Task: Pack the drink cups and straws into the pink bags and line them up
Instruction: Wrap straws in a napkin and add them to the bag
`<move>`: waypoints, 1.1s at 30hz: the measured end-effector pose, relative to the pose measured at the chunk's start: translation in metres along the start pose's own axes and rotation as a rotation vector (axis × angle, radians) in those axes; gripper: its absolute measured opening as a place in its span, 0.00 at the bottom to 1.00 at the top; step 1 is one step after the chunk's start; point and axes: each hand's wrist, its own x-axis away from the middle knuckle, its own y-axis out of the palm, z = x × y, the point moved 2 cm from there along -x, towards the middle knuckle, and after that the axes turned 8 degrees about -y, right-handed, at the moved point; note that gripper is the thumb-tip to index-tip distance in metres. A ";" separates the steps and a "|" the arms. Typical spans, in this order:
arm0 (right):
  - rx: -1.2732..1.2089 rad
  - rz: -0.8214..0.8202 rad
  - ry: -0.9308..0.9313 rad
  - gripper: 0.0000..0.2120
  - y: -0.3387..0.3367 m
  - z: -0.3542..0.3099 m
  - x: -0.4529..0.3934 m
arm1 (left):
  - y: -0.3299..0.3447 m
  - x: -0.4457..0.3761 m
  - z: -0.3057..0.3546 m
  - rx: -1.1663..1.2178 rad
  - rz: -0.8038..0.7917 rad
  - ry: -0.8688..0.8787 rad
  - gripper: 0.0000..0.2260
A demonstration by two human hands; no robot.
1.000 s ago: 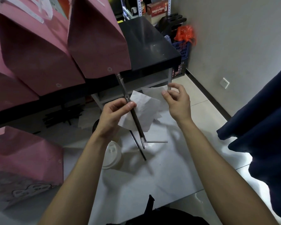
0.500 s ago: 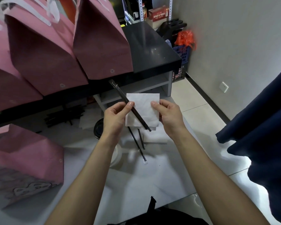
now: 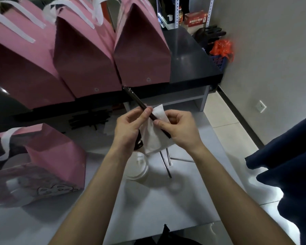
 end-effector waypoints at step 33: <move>0.718 -0.551 -0.182 0.10 0.392 -0.082 -0.016 | -0.474 0.099 0.087 -1.353 0.002 0.039 0.61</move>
